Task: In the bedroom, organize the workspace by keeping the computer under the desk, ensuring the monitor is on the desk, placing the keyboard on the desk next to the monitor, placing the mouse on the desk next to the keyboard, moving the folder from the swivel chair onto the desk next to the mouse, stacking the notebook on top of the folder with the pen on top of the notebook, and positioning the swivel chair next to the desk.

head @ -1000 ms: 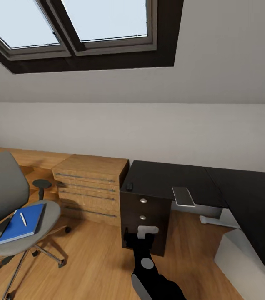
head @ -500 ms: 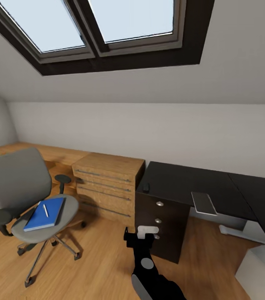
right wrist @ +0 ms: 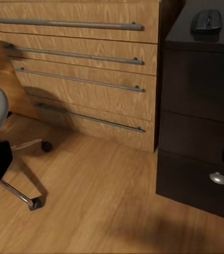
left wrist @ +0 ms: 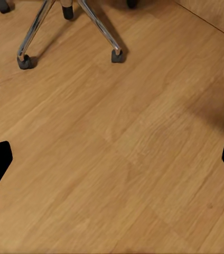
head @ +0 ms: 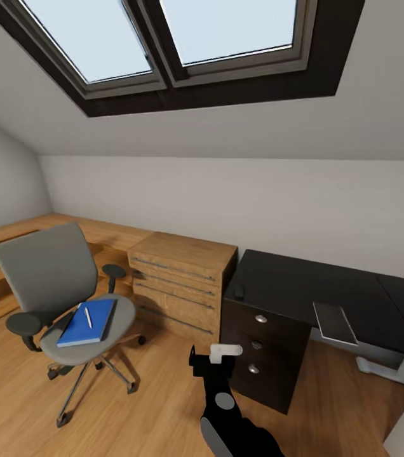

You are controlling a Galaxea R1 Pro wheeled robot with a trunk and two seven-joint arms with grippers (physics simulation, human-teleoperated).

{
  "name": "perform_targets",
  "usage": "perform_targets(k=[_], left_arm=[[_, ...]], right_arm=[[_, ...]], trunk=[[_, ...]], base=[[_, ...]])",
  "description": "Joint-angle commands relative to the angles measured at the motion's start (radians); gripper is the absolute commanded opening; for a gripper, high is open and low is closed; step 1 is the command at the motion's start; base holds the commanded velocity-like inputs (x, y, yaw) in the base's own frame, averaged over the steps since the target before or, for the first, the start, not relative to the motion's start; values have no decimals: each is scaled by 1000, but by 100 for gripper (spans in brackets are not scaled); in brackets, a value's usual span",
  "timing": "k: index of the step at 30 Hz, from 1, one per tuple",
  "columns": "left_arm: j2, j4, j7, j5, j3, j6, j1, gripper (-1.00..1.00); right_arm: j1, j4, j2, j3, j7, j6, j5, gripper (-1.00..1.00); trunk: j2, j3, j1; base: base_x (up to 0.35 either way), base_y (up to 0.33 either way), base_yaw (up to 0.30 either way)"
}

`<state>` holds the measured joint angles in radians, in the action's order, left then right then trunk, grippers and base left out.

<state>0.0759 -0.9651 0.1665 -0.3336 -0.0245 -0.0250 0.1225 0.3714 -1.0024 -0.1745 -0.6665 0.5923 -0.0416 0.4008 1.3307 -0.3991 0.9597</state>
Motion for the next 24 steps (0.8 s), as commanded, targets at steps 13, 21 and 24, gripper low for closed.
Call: perform_targets(k=[13,21,24], left_arm=[[1,-1,5,-8,-3,-3,0,100],[0,-1,5,-8,-5,-3,0,100],[-1,-1,4,-8,-5,-3,0,100]], right_arm=[[0,-37,49,3,8,27,4,100],[0,-46,77,5,11,32,4,100],[0,-41,82,10,11,37,5,100]], trunk=[[-91,40,-50],[-147,65,-80],[-154,68,-84]], base=[[83,0,2],[105,0,0],[160,0,0]])
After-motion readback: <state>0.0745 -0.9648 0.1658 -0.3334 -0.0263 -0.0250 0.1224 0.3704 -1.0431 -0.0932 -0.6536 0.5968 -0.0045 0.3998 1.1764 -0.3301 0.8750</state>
